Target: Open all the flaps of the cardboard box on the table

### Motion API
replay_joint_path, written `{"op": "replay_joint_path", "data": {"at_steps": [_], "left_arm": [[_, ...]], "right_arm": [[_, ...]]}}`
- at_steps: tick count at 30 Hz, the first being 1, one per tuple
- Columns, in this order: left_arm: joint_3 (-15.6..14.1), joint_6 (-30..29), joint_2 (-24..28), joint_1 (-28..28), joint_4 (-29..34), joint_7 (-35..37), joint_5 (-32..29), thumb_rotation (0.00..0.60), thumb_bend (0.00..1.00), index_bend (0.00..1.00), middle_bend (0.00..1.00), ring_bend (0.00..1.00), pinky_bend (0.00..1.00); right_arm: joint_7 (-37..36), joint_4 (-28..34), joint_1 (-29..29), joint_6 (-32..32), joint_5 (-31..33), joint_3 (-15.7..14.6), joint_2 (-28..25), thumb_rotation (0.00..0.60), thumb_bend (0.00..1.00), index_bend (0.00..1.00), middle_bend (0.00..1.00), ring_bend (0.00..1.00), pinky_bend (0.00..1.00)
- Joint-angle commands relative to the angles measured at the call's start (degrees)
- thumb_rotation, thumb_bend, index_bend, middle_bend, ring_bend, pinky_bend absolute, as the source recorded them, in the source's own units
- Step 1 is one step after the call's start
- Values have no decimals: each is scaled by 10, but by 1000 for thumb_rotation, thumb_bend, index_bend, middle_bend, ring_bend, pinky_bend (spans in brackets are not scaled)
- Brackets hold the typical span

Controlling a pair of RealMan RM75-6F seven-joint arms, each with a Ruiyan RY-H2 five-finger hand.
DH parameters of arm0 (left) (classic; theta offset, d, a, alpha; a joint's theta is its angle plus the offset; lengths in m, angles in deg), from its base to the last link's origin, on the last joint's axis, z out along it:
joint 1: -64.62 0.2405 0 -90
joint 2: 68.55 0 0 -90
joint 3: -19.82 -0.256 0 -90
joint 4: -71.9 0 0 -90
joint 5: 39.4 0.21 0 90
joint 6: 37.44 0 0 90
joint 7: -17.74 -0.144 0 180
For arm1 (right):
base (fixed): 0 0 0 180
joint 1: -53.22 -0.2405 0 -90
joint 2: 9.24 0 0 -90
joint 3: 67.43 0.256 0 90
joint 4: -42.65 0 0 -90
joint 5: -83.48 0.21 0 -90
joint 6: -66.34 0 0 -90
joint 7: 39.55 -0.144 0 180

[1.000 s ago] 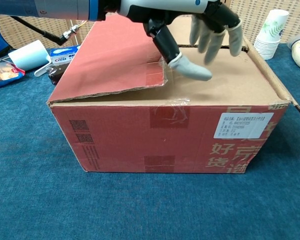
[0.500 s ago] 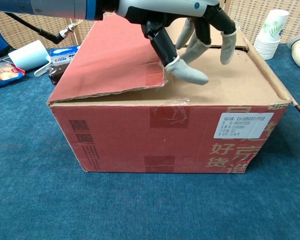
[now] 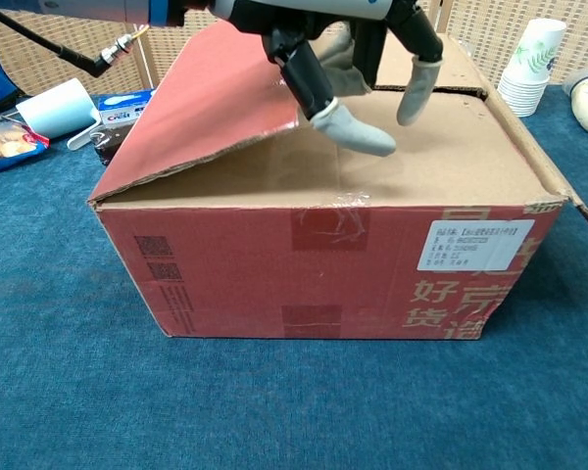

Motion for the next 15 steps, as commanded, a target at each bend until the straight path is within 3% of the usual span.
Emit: {"op": "replay_joint_path", "data": {"at_steps": [1, 8, 15], "left_arm": [[0, -8, 8, 4, 7, 3, 3, 314, 94, 418, 948, 763, 659], [6, -27, 47, 14, 38, 12, 14, 311, 96, 441, 978, 800, 673], [12, -38, 123, 33, 104, 4, 12, 313, 97, 464, 998, 822, 694]], "right_arm": [[0, 1, 0, 0, 0, 0, 0, 600, 83, 0, 0, 0, 62], [-2, 0, -1, -3, -1, -1, 0, 600, 82, 0, 0, 0, 62], [-4, 2, -3, -9, -3, -3, 0, 600, 82, 0, 0, 0, 62]]}}
